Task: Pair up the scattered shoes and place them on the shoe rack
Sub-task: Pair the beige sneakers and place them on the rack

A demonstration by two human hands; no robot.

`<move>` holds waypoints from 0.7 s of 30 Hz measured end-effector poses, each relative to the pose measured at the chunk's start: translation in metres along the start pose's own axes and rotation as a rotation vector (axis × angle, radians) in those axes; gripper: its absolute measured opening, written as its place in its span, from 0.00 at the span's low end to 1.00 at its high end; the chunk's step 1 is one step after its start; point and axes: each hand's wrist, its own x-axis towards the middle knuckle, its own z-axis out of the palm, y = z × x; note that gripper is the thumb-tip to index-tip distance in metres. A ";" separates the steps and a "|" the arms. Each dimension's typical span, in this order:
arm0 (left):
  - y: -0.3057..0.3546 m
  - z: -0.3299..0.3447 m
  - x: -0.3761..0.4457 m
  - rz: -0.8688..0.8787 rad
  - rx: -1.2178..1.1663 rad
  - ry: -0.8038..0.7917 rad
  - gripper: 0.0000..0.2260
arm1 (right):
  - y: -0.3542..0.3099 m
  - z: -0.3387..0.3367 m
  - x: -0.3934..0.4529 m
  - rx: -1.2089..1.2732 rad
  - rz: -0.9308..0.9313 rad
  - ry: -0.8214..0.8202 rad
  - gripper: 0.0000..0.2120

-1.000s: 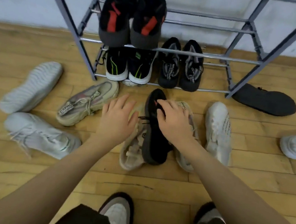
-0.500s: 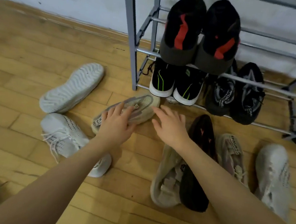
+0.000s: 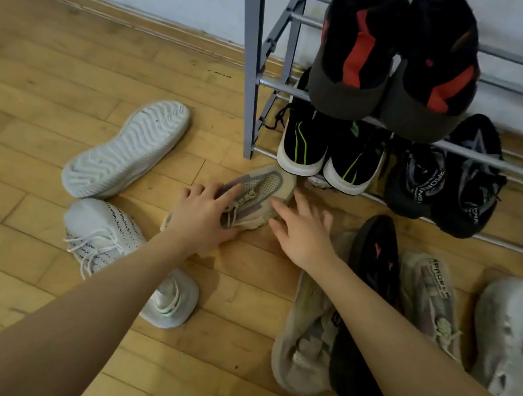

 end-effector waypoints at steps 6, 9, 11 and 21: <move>0.020 -0.009 -0.029 -0.047 -0.196 0.136 0.34 | 0.000 -0.016 -0.020 0.090 -0.019 0.150 0.20; 0.040 -0.018 -0.044 -0.086 -0.234 0.176 0.33 | -0.001 -0.026 -0.037 0.121 -0.041 0.161 0.20; 0.052 -0.025 -0.054 -0.096 -0.256 0.201 0.32 | -0.002 -0.033 -0.050 0.164 -0.072 0.203 0.20; 0.134 -0.057 -0.073 0.026 -0.320 0.229 0.30 | 0.036 -0.068 -0.130 0.288 0.032 0.442 0.15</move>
